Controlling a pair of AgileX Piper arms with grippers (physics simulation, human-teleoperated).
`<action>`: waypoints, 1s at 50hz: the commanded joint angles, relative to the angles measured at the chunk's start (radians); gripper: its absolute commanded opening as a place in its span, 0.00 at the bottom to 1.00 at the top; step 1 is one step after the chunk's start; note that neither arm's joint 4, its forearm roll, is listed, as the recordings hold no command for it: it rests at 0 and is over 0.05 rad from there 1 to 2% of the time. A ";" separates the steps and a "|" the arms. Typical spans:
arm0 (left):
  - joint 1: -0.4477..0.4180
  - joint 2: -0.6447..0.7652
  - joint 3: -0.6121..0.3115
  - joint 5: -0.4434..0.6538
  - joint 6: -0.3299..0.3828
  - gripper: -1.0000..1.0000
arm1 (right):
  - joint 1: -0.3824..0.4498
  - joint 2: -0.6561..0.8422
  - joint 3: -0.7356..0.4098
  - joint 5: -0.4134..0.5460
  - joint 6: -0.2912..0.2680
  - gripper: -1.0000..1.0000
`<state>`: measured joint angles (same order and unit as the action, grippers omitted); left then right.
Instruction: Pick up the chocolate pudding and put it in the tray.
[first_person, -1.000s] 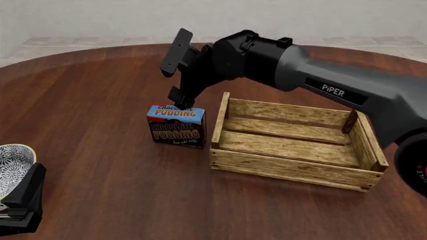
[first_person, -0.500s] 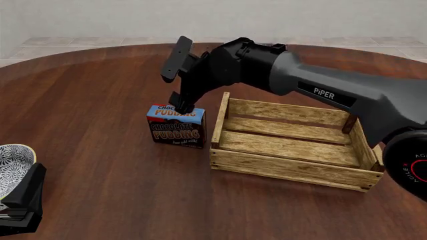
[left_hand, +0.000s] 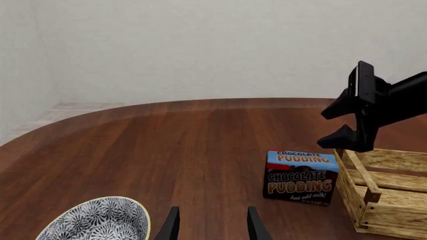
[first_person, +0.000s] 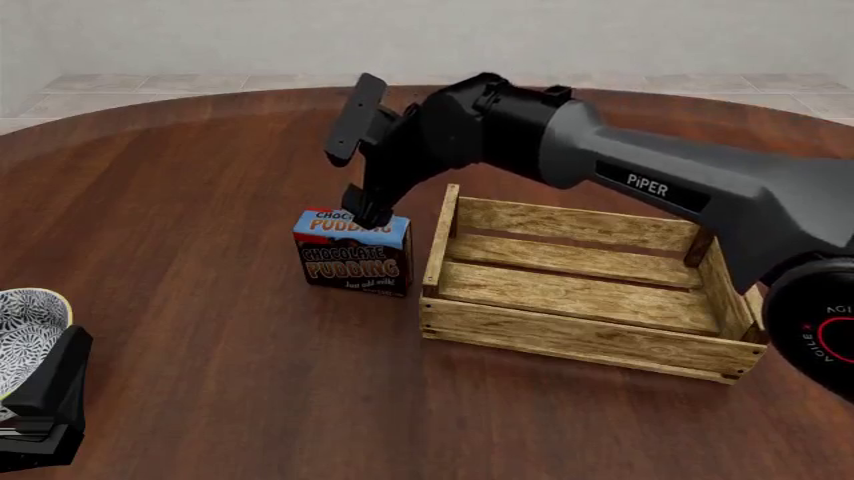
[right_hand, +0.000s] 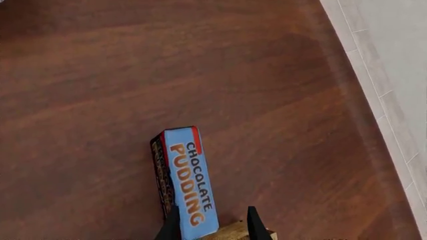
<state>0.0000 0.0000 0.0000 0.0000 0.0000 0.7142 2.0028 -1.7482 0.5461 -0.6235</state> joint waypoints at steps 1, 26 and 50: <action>0.000 0.000 0.000 0.000 0.000 1.00 | 0.001 -0.004 -0.005 0.017 -0.013 1.00; 0.000 0.000 0.000 0.000 0.000 1.00 | 0.029 0.004 -0.013 0.047 -0.036 1.00; 0.000 0.000 0.000 0.000 0.000 1.00 | 0.019 0.016 -0.017 0.059 -0.074 1.00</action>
<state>0.0000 0.0000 0.0000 0.0000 0.0000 0.7325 2.0153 -1.7620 0.5994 -0.6861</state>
